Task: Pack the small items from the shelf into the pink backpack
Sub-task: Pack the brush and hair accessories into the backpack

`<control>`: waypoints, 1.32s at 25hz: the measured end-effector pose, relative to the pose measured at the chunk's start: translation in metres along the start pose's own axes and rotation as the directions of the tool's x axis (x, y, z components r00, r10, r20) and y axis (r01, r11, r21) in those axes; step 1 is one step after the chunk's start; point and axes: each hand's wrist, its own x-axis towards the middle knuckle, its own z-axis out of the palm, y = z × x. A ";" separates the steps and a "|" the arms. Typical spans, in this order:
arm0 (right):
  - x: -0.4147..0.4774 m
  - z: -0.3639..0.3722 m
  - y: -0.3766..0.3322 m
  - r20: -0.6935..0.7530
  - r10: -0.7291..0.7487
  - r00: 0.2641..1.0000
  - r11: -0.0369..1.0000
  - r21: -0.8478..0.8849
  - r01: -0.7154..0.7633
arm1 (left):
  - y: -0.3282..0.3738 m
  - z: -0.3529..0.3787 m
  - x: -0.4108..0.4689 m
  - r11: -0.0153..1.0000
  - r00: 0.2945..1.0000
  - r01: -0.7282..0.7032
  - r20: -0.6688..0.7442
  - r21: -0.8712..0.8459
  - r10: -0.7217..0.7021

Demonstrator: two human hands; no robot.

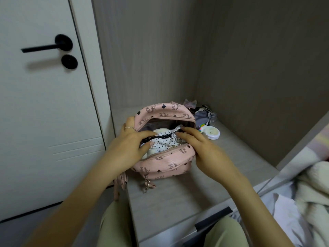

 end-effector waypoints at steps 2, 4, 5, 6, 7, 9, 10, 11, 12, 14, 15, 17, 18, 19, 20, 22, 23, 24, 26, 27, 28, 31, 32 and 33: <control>-0.001 -0.002 0.001 0.027 -0.006 1.000 1.000 0.020 0.006 | 0.004 -0.004 0.003 1.000 0.989 -0.030 -0.148 -0.005 0.029; -0.003 -0.002 0.000 0.009 -0.021 1.000 1.000 -0.008 0.021 | 0.012 -0.006 0.004 0.998 0.936 -0.066 -0.347 -0.021 0.054; -0.004 -0.001 0.000 -0.007 -0.031 0.999 0.999 -0.018 0.031 | 0.017 -0.004 0.003 0.997 0.907 -0.081 -0.414 -0.011 0.069; -0.006 0.001 0.001 -0.024 -0.037 0.999 0.999 -0.018 0.036 | 0.021 -0.001 0.002 0.996 0.891 -0.093 -0.447 0.002 0.084; -0.008 0.002 0.002 -0.042 -0.031 0.999 0.999 -0.010 0.030 | 0.023 0.003 0.001 0.995 0.889 -0.100 -0.449 -0.004 0.087; -0.009 0.004 0.004 -0.103 0.015 0.995 0.999 0.031 -0.012 | 0.022 0.007 0.002 0.988 0.921 -0.092 -0.388 -0.123 0.037; -0.010 0.005 0.005 -0.144 0.034 0.989 0.998 0.053 -0.027 | 0.020 0.008 0.003 0.978 0.938 -0.084 -0.347 -0.193 0.012; -0.010 0.006 0.005 -0.183 0.042 0.982 0.997 0.068 -0.030 | 0.018 0.008 0.004 0.972 0.946 -0.078 -0.323 -0.223 0.002; -0.010 0.007 0.006 -0.212 0.034 0.977 0.997 0.074 -0.018 | 0.017 0.009 0.005 0.974 0.946 -0.075 -0.323 -0.215 0.002; -0.009 0.013 0.009 -0.219 0.001 0.976 0.997 0.075 0.016 | 0.016 0.012 0.006 0.983 0.937 -0.065 -0.350 -0.173 0.001; -0.008 0.015 0.010 -0.191 0.003 0.982 0.995 0.098 0.016 | 0.017 0.013 0.007 0.986 0.934 -0.054 -0.357 -0.160 -0.006; -0.006 0.018 0.009 -0.129 0.031 0.991 0.980 0.197 -0.005 | 0.017 0.015 0.010 0.988 0.934 -0.028 -0.356 -0.151 -0.028; -0.006 0.019 0.007 -0.128 0.033 0.991 0.974 0.227 -0.003 | 0.016 0.015 0.012 0.988 0.934 -0.011 -0.354 -0.153 -0.044; -0.006 0.018 0.005 -0.142 0.033 0.989 0.972 0.235 0.001 | 0.015 0.015 0.014 0.988 0.935 0.003 -0.350 -0.156 -0.058; -0.006 0.017 0.003 -0.156 0.039 0.987 0.973 0.232 -0.002 | 0.014 0.015 0.015 0.987 0.935 0.011 -0.349 -0.158 -0.066; -0.006 0.016 0.002 -0.172 0.043 0.984 0.973 0.232 -0.002 | 0.013 0.017 0.015 0.988 0.932 0.015 -0.355 -0.152 -0.068; -0.007 0.015 0.001 -0.173 0.033 0.984 0.974 0.226 0.007 | 0.013 0.019 0.014 0.990 0.930 0.017 -0.361 -0.143 -0.068; -0.006 0.015 0.001 -0.171 0.019 0.985 0.977 0.210 0.018 | 0.012 0.020 0.014 0.991 0.928 0.023 -0.367 -0.132 -0.070; -0.003 0.013 0.003 -0.147 0.001 0.989 0.986 0.166 0.024 | 0.014 0.021 0.016 0.993 0.925 0.041 -0.372 -0.108 -0.079; -0.001 0.012 0.004 -0.128 0.000 0.992 0.990 0.142 0.018 | 0.014 0.020 0.018 0.994 0.926 0.051 -0.369 -0.100 -0.084; 0.002 0.012 0.005 -0.108 0.006 0.994 0.992 0.127 0.008 | 0.015 0.018 0.020 0.993 0.928 0.058 -0.361 -0.101 -0.091; 0.003 0.011 0.007 -0.082 0.007 0.997 0.988 0.152 0.006 | 0.012 0.014 0.021 0.988 0.942 0.064 -0.318 -0.143 -0.107; 0.002 0.011 0.007 -0.080 -0.005 0.997 0.983 0.184 0.020 | 0.009 0.013 0.020 0.984 0.948 0.058 -0.301 -0.168 -0.107; 0.001 0.010 0.009 -0.085 -0.018 0.996 0.969 0.245 0.038 | 0.008 0.012 0.019 0.979 0.952 0.048 -0.287 -0.196 -0.104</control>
